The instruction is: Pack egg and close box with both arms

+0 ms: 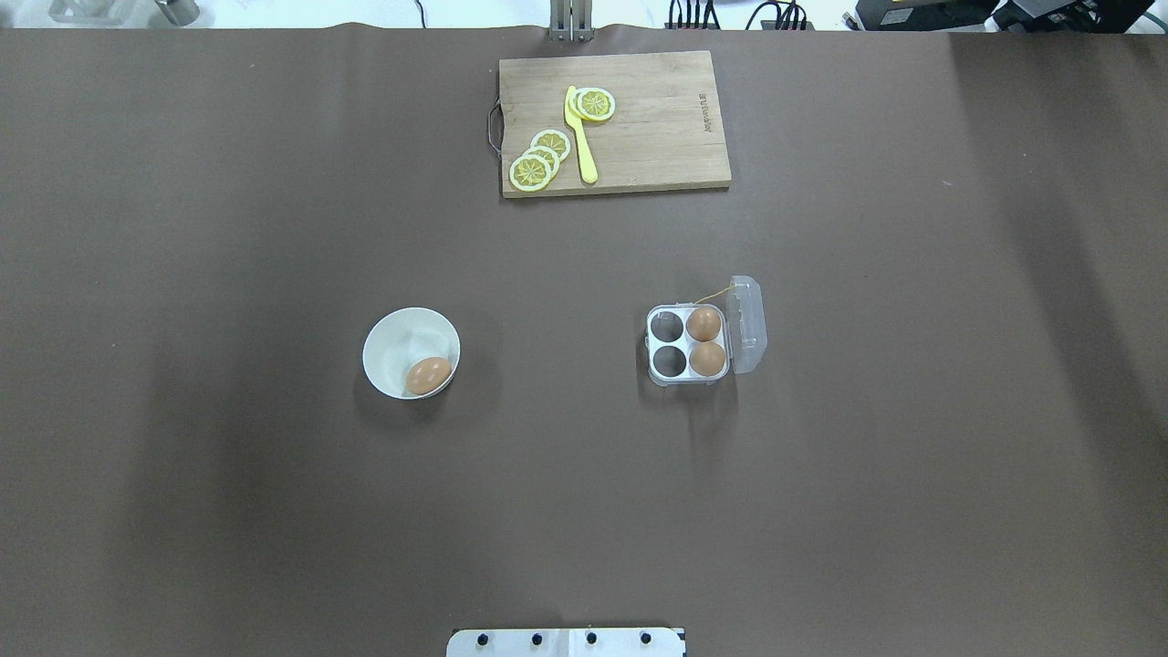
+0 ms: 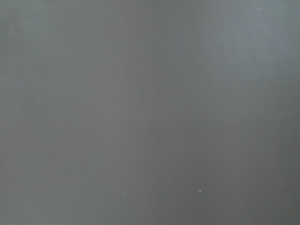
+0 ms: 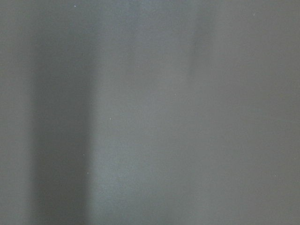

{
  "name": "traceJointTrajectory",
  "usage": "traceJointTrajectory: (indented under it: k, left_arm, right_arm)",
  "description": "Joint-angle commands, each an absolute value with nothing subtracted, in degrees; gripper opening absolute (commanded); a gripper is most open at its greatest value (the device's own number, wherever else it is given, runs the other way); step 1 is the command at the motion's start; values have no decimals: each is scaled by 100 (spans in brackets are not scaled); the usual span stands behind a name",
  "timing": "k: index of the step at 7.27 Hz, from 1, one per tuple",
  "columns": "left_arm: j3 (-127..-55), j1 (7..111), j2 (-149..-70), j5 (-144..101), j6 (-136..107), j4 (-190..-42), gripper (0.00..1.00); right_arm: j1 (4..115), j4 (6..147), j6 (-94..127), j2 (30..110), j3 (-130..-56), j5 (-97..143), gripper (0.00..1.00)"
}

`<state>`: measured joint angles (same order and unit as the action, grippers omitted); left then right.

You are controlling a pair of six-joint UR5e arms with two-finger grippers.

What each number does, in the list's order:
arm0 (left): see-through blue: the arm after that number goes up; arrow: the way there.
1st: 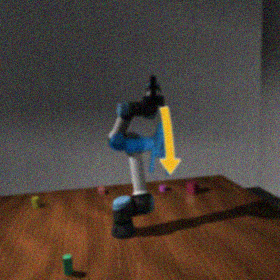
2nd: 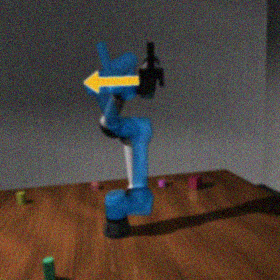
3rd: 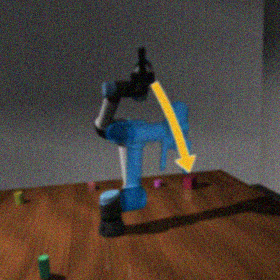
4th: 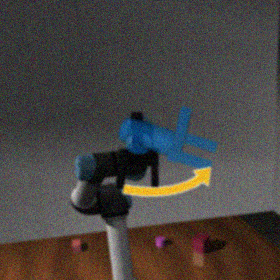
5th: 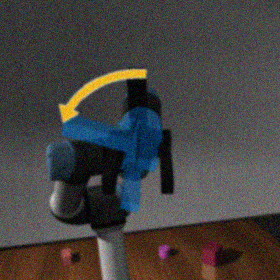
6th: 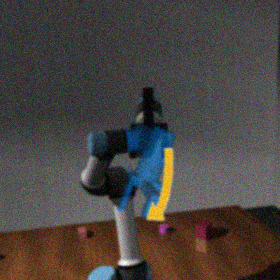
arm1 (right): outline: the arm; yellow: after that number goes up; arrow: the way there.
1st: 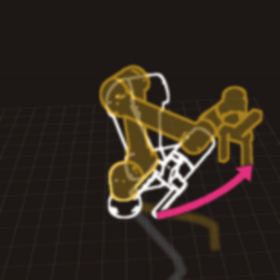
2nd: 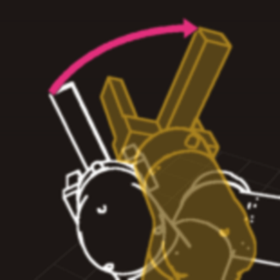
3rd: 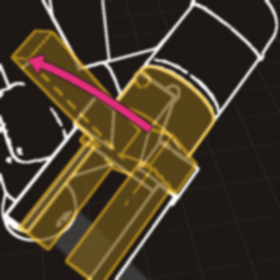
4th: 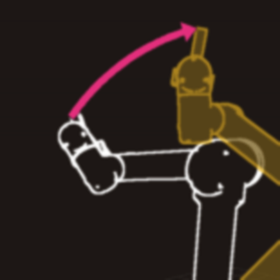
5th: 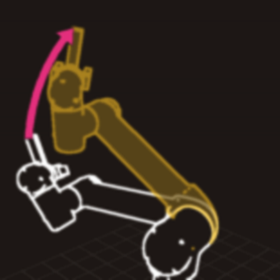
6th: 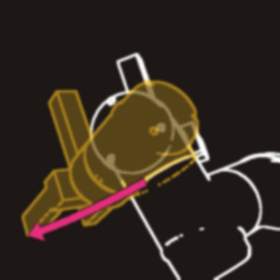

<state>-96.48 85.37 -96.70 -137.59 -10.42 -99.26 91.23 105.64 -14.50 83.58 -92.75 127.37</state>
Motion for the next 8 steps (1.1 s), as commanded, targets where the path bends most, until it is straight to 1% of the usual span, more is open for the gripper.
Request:
traceJointTrajectory:
  k: [1,4,6,8]
  left_arm:
    - [-9808,7870,-9860,-13764,-625,-10211,98]
    - [-9914,6763,-10684,-13720,-650,-10345,98]
    - [-9836,6173,-11125,-13668,-720,-10301,98]
    - [-9879,5698,-11311,-13308,-686,-10274,98]
  right_arm:
    - [9123,10573,-1441,8358,-9386,12762,100]
    - [9123,10582,-1441,8376,-9413,12727,100]
    - [9123,10582,-1441,8393,-9413,12718,100]
    - [9114,10582,-1441,8402,-9413,12718,100]
